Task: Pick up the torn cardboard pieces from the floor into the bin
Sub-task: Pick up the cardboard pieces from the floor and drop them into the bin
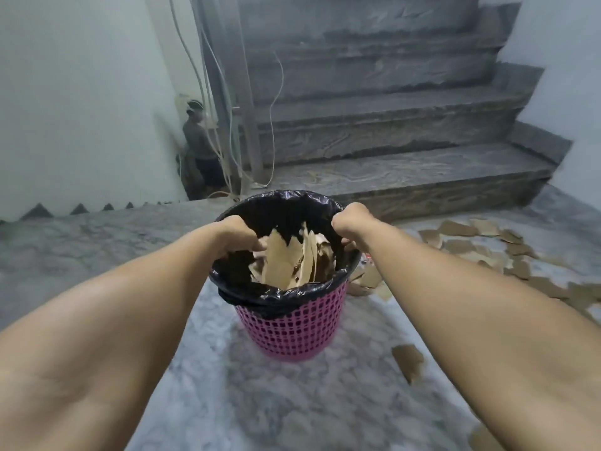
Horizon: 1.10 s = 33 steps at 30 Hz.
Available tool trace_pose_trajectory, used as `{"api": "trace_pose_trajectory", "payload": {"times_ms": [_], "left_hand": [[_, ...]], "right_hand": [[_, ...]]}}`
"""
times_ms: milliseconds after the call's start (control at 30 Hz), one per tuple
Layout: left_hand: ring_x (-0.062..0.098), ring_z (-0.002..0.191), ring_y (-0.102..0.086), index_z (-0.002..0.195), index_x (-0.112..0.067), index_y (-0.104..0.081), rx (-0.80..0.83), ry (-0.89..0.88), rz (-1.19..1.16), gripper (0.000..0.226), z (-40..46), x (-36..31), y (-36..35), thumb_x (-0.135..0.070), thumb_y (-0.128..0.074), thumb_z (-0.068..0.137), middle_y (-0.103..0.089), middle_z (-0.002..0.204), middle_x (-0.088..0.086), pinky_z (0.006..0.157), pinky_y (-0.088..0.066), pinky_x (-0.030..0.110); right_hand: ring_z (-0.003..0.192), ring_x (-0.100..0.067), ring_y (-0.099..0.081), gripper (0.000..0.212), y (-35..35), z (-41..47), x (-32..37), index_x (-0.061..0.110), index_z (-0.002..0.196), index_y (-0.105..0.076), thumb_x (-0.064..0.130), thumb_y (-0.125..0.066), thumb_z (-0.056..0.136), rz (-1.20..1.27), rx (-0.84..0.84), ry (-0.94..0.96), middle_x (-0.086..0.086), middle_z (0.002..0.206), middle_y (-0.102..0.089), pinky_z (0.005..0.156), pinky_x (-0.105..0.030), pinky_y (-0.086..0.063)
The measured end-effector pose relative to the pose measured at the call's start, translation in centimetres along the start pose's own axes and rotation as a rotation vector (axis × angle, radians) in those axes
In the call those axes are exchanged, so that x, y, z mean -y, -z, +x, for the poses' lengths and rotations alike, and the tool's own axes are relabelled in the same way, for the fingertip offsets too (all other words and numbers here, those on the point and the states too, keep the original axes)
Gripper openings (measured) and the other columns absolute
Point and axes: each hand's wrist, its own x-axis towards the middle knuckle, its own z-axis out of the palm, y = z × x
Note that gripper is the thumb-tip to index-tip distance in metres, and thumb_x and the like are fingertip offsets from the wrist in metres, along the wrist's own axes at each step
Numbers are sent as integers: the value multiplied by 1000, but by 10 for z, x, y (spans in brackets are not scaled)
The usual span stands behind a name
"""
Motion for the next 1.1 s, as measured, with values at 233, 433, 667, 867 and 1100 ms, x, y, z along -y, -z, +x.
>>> {"api": "trace_pose_trajectory", "payload": {"times_ms": [233,433,667,867,1100], "left_hand": [[27,92,-66,101,-11,-62,-16,-124,15,25,-4,-17,-11,-25,-75,84,-67,100,12,76,-59,40],[26,81,-66,93,-8,-64,71,-232,-8,22,-43,-72,-35,-24,-75,83,-71,95,16,82,-59,44],[22,90,-71,107,-3,-65,203,-431,119,28,-95,-125,-79,-19,-71,86,-70,94,10,79,-61,39],[22,79,-69,107,-1,-64,331,-496,260,31,-119,-138,-153,-21,-74,85,-69,93,13,74,-60,38],[24,88,-69,112,-2,-62,490,-560,439,33,-136,-132,-282,-21,-72,87,-69,101,15,80,-59,42]], "right_hand": [[69,-31,-67,14,44,-3,-22,-3,96,-61,-4,-49,90,141,16,-51,-20,92,-64,51,-35,-59],[61,-23,-61,9,103,-51,-46,2,98,-65,7,-59,93,30,11,-103,-14,82,-61,71,-43,-61],[73,-20,-64,16,163,-111,-103,6,106,-62,19,-61,96,29,-42,-255,-10,96,-63,79,-41,-59],[84,-25,-61,15,191,-160,-203,8,104,-61,21,-58,98,48,-85,-406,-9,92,-58,79,-40,-57],[75,-22,-62,21,194,-214,-338,8,104,-60,24,-67,92,42,-133,-569,-10,94,-62,64,-36,-54]]}}
